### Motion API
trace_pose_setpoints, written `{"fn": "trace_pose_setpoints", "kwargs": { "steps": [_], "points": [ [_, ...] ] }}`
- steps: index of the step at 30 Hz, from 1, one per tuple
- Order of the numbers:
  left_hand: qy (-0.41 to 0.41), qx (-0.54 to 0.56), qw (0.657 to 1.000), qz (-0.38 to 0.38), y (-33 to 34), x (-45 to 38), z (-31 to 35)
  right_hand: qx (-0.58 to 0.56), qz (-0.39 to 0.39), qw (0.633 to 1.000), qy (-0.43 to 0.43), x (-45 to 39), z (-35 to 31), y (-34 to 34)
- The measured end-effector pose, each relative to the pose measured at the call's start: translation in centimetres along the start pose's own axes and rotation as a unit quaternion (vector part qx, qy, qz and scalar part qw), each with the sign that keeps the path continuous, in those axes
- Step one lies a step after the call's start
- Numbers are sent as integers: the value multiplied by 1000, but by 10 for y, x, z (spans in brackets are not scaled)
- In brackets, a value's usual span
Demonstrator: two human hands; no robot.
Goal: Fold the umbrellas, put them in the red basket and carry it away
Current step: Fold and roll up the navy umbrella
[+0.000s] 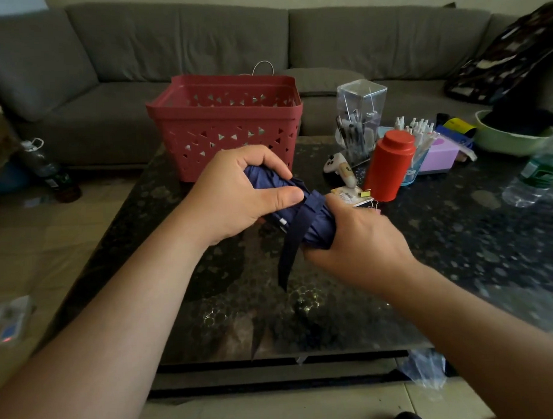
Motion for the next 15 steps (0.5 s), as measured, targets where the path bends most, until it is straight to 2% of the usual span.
{"fn": "trace_pose_setpoints", "kwargs": {
  "steps": [2,4,6,8,12,15],
  "points": [
    [0,56,998,33,0,2,2,-26,19,999,8,-4,4,-9],
    [-31,185,981,55,4,5,-1,-122,10,992,29,-7,8,-15],
    [-66,299,950,59,14,6,-7,-221,-15,974,57,-7,10,-14],
    [-84,359,928,50,20,7,-9,-322,-48,942,87,-6,7,-9],
    [-102,384,918,-3,33,9,-6,-411,-103,898,117,-3,-2,2],
    [-121,458,877,-83,48,18,-4,-514,-181,832,109,6,-18,18]
  ]
}}
Point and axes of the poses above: each hand's wrist, its own x-axis away from the middle knuckle, its own y-axis out of the palm, z = x × y, the point moved 8 cm from there along -x, towards the middle knuckle, and after that the axes turned 3 degrees about -x, right-handed, at the moved point
